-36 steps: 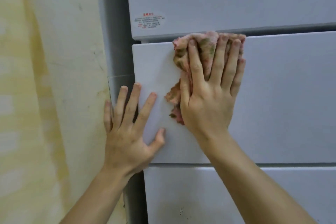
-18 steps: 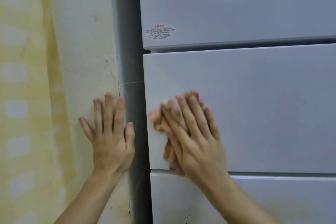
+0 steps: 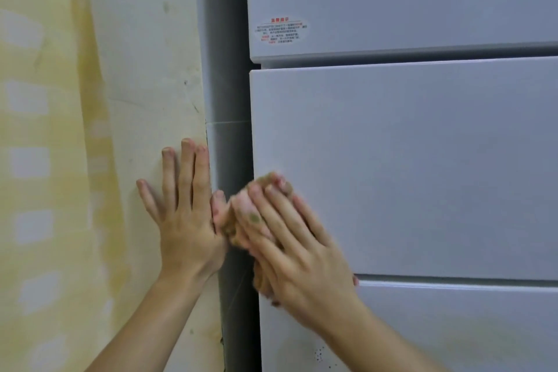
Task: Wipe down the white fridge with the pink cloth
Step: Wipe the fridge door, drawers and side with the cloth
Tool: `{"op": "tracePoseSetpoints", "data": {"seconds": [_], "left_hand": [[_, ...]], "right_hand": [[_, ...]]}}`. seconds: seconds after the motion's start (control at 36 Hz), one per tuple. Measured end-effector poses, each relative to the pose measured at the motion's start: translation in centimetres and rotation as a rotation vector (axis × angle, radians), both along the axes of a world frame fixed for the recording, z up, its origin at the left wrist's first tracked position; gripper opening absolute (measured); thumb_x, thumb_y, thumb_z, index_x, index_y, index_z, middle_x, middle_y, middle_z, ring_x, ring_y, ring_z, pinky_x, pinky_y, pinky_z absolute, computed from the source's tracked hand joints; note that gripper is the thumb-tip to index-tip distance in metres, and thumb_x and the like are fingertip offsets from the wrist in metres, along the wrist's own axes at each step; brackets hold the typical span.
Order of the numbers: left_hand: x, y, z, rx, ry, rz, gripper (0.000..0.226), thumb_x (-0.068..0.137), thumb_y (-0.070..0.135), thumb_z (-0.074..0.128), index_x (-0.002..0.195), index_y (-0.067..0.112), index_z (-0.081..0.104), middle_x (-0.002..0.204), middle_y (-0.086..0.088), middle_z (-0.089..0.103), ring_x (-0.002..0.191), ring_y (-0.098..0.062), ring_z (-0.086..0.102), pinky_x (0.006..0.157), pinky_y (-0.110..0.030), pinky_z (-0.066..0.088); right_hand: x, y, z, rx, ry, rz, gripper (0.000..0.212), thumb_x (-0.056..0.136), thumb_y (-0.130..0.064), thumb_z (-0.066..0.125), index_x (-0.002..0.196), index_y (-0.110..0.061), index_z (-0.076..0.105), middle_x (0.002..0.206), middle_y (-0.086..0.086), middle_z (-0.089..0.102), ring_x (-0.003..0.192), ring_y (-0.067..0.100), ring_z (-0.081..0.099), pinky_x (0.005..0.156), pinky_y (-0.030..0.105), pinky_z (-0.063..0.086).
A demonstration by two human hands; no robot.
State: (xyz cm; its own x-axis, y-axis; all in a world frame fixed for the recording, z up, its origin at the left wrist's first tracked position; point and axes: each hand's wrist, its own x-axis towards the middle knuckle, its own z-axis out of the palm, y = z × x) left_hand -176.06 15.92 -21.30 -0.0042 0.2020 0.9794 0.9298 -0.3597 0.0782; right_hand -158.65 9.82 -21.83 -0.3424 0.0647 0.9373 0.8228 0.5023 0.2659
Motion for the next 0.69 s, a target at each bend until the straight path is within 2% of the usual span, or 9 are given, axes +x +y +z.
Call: {"op": "tracePoseSetpoints", "data": {"seconds": [0.06,0.08,0.14,0.25,0.33,0.39,0.5,0.58,0.69], "left_hand": [[0.0,0.0,0.0,0.008,0.006,0.022,0.066,0.106,0.025,0.035,0.167,0.01,0.015,0.176,-0.004,0.008,0.163,-0.031,0.006,0.123,-0.075,0.001],[0.0,0.1,0.0,0.011,0.009,0.026,0.066,0.105,0.024,0.035,0.167,0.01,0.015,0.176,-0.004,0.008,0.163,-0.031,0.006,0.123,-0.075,0.001],[0.0,0.1,0.0,0.014,0.007,0.02,0.067,0.105,0.025,0.036,0.167,0.011,0.016,0.176,-0.003,0.008,0.163,-0.03,0.006,0.123,-0.074,0.001],[0.2,0.2,0.0,0.029,-0.03,0.004,0.069,0.105,0.026,0.037,0.168,0.021,0.009,0.176,0.005,0.004,0.163,-0.026,0.005,0.124,-0.072,0.0],[0.2,0.2,-0.1,0.024,-0.019,0.017,0.069,0.105,0.025,0.036,0.168,0.018,0.009,0.176,0.002,0.005,0.163,-0.026,0.004,0.124,-0.073,0.001],[0.1,0.2,-0.1,0.018,-0.024,0.014,0.068,0.105,0.024,0.036,0.168,0.015,0.011,0.176,-0.002,0.01,0.163,-0.026,0.004,0.123,-0.074,0.002],[0.1,0.1,0.0,0.035,-0.017,0.012,0.067,0.106,0.026,0.036,0.168,0.016,0.011,0.176,-0.003,0.01,0.163,-0.028,0.006,0.123,-0.073,0.002],[0.0,-0.2,0.0,0.012,-0.004,0.023,0.065,0.108,0.026,0.035,0.168,0.015,0.013,0.176,-0.001,0.006,0.163,-0.029,0.006,0.124,-0.072,0.0],[0.0,-0.9,0.1,-0.045,0.004,0.033,0.067,0.106,0.028,0.033,0.169,0.017,0.01,0.176,0.004,0.0,0.163,-0.026,0.002,0.125,-0.07,0.0]], "right_hand": [[0.8,-0.1,-1.0,-0.038,-0.067,0.018,0.053,0.114,-0.028,0.029,0.145,0.006,0.055,0.16,0.02,0.044,0.161,0.021,0.016,0.132,0.032,0.008],[1.6,0.0,-1.4,-0.019,-0.145,-0.059,0.049,0.113,-0.028,0.038,0.152,0.0,0.05,0.165,0.016,0.038,0.162,0.021,0.013,0.133,0.036,0.012],[2.9,0.4,-1.2,0.013,-0.222,-0.175,0.059,0.107,-0.027,0.054,0.16,-0.008,0.038,0.171,0.01,0.029,0.162,0.026,0.017,0.132,0.044,0.018],[1.0,1.0,5.6,0.081,0.036,-0.159,0.053,0.112,-0.027,0.038,0.161,-0.007,0.035,0.17,0.013,0.028,0.161,0.031,0.018,0.132,0.047,0.016],[-1.1,1.5,9.9,0.089,0.194,-0.158,0.055,0.112,-0.026,0.042,0.162,-0.003,0.032,0.171,0.016,0.025,0.161,0.033,0.017,0.132,0.049,0.014],[-1.6,1.8,10.2,0.076,0.211,-0.174,0.056,0.112,-0.025,0.043,0.163,-0.005,0.031,0.172,0.015,0.023,0.162,0.031,0.015,0.132,0.049,0.015],[-1.5,1.5,6.5,0.025,0.117,-0.133,0.057,0.111,-0.024,0.046,0.163,-0.006,0.03,0.172,0.014,0.021,0.162,0.03,0.012,0.133,0.048,0.013],[-0.3,0.8,0.9,-0.03,-0.043,-0.144,0.059,0.106,-0.021,0.051,0.162,-0.009,0.034,0.173,0.012,0.021,0.163,0.027,0.012,0.132,0.047,0.016],[1.7,-0.7,-4.0,-0.186,-0.135,-0.138,0.06,0.102,-0.02,0.047,0.161,-0.015,0.039,0.173,0.007,0.022,0.163,0.024,0.013,0.132,0.045,0.017]]}}
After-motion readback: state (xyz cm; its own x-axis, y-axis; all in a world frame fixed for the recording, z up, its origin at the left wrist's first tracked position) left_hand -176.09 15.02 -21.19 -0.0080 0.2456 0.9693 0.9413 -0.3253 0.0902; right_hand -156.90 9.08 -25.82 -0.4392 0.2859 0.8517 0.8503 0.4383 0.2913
